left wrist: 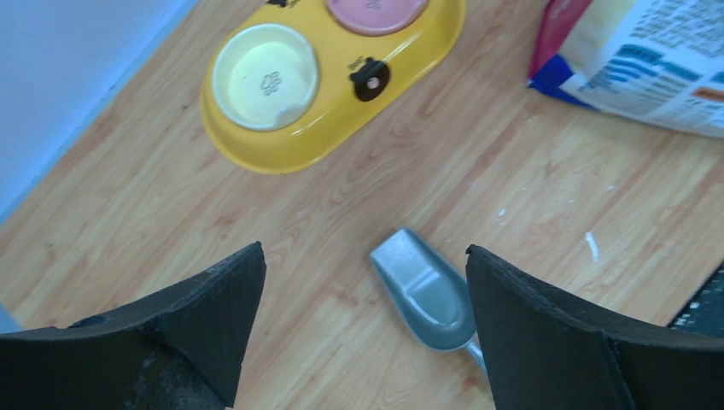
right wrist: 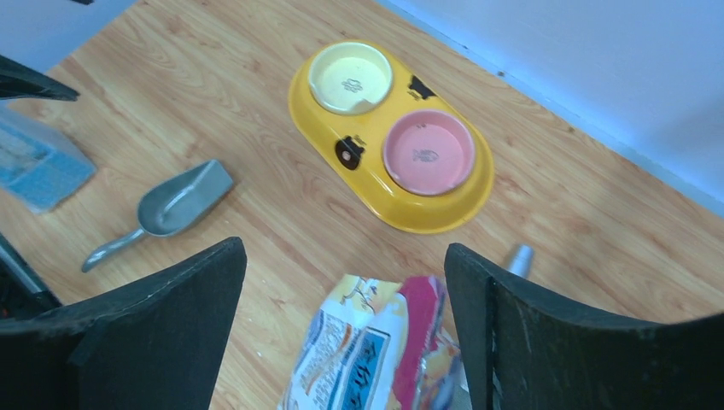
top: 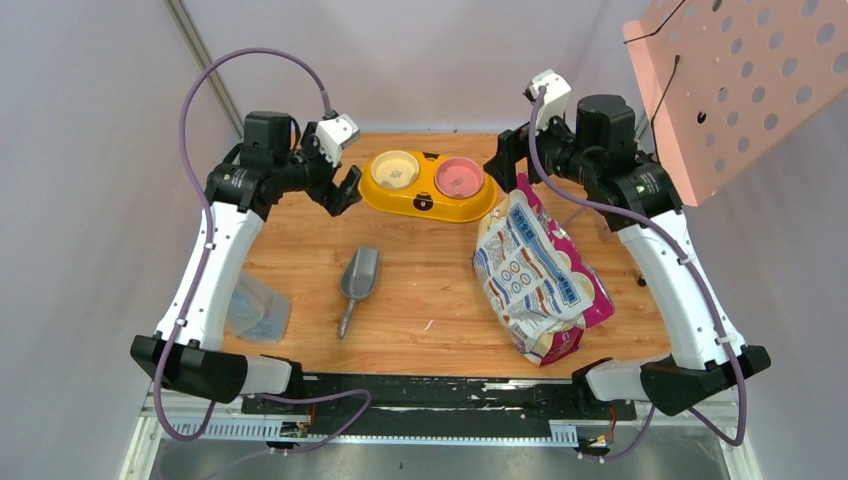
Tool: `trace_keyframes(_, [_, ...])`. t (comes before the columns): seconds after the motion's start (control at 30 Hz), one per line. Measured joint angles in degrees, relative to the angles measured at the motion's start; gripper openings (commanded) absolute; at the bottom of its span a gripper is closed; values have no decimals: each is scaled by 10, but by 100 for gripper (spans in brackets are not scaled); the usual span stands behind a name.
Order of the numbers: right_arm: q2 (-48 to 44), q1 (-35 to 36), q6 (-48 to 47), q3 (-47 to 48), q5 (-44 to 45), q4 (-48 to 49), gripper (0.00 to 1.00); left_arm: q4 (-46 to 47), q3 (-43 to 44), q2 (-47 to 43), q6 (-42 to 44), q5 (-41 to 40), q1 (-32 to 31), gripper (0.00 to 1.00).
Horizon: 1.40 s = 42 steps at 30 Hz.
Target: Serve the pet food
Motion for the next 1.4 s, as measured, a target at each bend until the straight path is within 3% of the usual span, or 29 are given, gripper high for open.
trace_keyframes(0.2, [-14, 0, -56, 18, 78, -89, 70, 43, -78, -38, -98, 73, -39, 88])
trace_keyframes(0.37, [-52, 0, -82, -17, 108, -152, 71, 68, -118, -57, -154, 104, -53, 89])
trace_keyframes(0.57, [-91, 0, -91, -53, 141, -214, 67, 69, -106, -37, -145, 103, -68, 89])
trace_keyframes(0.7, [-87, 0, -86, -54, 149, -241, 63, 51, -83, -6, -114, 96, -116, 89])
trace_keyframes(0.9, [-68, 0, -71, -54, 118, -284, 56, 20, -80, 3, -94, 92, -177, 91])
trace_keyframes(1.03, [-51, 0, -57, -54, 95, -302, 56, 17, -74, 3, -87, 91, -191, 93])
trace_keyframes(1.1, [-45, 0, -51, -54, 89, -307, 49, 14, -74, 3, -83, 89, -191, 93])
trace_keyframes(1.2, [-38, 0, -47, -54, 85, -312, 24, 6, -70, 3, -75, 84, -191, 93])
trace_keyframes(1.33, [-24, -2, -36, -53, 85, -313, 2, 0, -62, 3, -61, 74, -191, 95])
trace_keyframes(1.4, [-17, -3, -30, -53, 84, -313, 0, -3, -61, 3, -49, 67, -191, 96])
